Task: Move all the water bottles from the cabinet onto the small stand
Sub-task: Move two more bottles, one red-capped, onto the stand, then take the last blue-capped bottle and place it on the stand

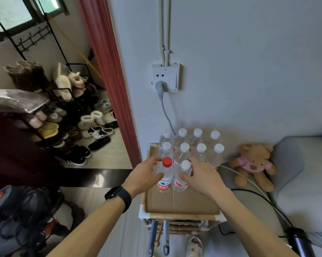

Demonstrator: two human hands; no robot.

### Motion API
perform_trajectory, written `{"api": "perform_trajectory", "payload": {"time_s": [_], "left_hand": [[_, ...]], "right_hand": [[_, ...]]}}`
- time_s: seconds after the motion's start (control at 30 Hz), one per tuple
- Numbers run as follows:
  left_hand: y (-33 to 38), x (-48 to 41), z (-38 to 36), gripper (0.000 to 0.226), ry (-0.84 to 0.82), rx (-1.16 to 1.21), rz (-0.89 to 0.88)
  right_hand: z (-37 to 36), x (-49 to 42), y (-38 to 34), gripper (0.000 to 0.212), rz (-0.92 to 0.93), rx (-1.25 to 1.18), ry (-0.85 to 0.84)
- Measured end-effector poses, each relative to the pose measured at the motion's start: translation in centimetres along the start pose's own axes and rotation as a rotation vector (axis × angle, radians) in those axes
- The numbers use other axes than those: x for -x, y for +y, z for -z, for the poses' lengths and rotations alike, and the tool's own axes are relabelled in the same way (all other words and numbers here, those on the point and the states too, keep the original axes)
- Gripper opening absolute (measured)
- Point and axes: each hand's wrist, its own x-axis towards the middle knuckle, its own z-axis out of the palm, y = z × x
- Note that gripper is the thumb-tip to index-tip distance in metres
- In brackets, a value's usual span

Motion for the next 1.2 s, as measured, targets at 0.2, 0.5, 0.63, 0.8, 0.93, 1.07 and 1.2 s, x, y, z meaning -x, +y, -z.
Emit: {"api": "perform_trajectory", "payload": {"time_s": [0.2, 0.5, 0.63, 0.8, 0.93, 1.07, 1.2], "left_hand": [[-2.6, 4.0, -1.3, 0.038, 0.105, -0.04, 0.187], [-5.9, 17.2, -7.1, 0.041, 0.263, -0.061, 0.612], [-5.8, 28.6, -9.6, 0.044, 0.398, -0.065, 0.825], [-4.3, 46.7, -12.4, 0.042, 0.652, -0.162, 1.173], [-0.7, 62.6, -16.1, 0.046, 0.809, -0.158, 1.437], [5.3, 78.7, -21.5, 0.053, 0.949, -0.196, 1.721], [12.0, 93.6, -27.7, 0.054, 1.043, -0.248, 1.986]], "right_hand": [[0.4, 2.1, 0.3, 0.039, 0.115, -0.034, 0.143], [-4.0, 4.4, -3.7, 0.014, 0.706, 0.014, -0.329], [-7.8, 8.8, -9.8, 0.023, 1.011, 0.16, -0.532], [-10.2, 19.6, -21.3, 0.036, 1.406, 0.199, -0.612], [-10.7, 32.8, -29.7, 0.039, 1.697, 0.163, -0.618], [-10.5, 50.5, -36.1, 0.04, 1.969, 0.094, -0.646], [-10.0, 68.9, -38.5, 0.043, 2.196, 0.011, -0.698]]}}
